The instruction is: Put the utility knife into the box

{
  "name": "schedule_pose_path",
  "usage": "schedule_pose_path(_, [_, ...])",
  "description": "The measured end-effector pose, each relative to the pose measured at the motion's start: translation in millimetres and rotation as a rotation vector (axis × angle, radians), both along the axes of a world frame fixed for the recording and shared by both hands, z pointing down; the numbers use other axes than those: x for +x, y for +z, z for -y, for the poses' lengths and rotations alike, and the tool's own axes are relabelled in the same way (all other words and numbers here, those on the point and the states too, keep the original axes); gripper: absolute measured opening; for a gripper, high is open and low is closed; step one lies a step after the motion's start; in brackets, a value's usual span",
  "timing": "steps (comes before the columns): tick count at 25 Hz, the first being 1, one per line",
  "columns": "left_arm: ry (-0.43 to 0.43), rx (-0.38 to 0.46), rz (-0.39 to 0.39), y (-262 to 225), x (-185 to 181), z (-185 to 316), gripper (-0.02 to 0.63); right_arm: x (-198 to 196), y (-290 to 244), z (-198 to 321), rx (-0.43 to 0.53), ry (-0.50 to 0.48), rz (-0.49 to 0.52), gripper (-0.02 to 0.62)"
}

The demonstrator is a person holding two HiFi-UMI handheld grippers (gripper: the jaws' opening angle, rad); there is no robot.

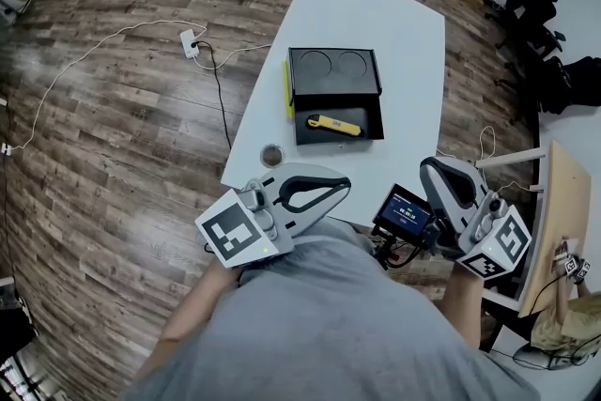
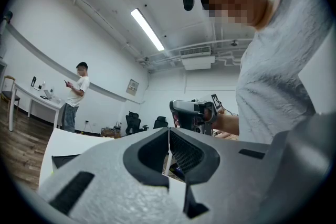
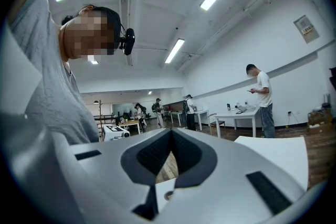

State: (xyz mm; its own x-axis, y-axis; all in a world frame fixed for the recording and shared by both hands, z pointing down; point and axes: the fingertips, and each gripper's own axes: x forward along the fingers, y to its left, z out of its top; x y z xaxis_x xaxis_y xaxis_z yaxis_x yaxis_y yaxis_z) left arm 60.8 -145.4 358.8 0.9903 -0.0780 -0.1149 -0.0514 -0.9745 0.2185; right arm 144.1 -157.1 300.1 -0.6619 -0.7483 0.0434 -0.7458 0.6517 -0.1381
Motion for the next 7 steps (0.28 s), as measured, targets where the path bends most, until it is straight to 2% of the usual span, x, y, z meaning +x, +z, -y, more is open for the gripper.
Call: schedule_pose_path(7, [0.001, -0.004, 0.001, 0.7, -0.1, -0.6, 0.018, -0.9, 0.6, -0.9, -0.005, -0.004, -0.001, 0.029])
